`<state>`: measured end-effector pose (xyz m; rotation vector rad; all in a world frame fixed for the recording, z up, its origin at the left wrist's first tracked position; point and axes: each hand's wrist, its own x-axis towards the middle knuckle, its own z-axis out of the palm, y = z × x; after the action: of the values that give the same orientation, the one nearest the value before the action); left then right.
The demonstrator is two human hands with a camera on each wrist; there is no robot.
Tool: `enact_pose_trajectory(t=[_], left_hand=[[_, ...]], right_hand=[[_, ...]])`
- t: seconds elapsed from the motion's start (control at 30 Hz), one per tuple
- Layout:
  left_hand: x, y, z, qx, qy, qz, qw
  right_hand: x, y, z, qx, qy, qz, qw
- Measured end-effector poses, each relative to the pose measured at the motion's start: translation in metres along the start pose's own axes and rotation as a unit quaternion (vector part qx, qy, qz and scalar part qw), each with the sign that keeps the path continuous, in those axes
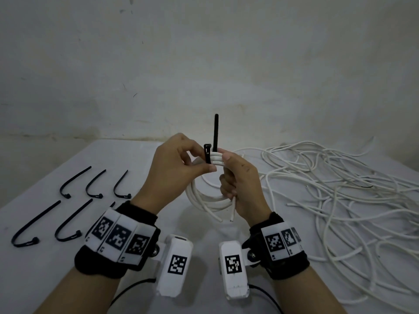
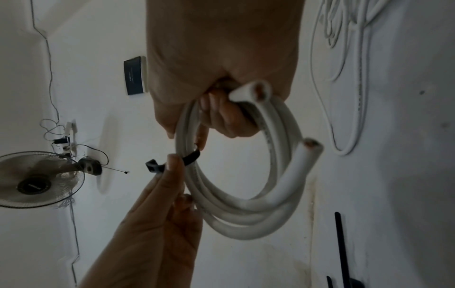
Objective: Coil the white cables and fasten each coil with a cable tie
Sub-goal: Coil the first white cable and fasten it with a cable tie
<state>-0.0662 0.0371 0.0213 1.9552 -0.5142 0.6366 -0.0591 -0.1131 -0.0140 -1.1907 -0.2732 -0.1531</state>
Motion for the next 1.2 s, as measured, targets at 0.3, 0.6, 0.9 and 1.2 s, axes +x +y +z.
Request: enact_pose_trajectory(t=[0.3, 0.6, 0.9, 1.2], left_hand=[[0.001, -0.003, 0.020, -0.144, -0.072, -0.060, 0.985], [-0.002, -0.013, 0.032, -0.257, -0.101, -0.078, 0.958], [-0.005, -0.011, 0.037, -0.302, -0.129, -0.072, 0.942], [-0.007, -0.001, 0.035, -0.326, -0.099, -0.078, 0.937]], right_hand=[[0.000, -0.003, -0.002, 0.013, -0.008, 0.003, 1.000], [0.008, -0.007, -0.016, -0.078, -0.021, -0.040, 0.996], [0.029, -0.039, -0.024, -0.162, -0.003, -0.127, 0.979], [0.029, -0.038, -0.029, -0.267, -0.041, -0.152, 0.951]])
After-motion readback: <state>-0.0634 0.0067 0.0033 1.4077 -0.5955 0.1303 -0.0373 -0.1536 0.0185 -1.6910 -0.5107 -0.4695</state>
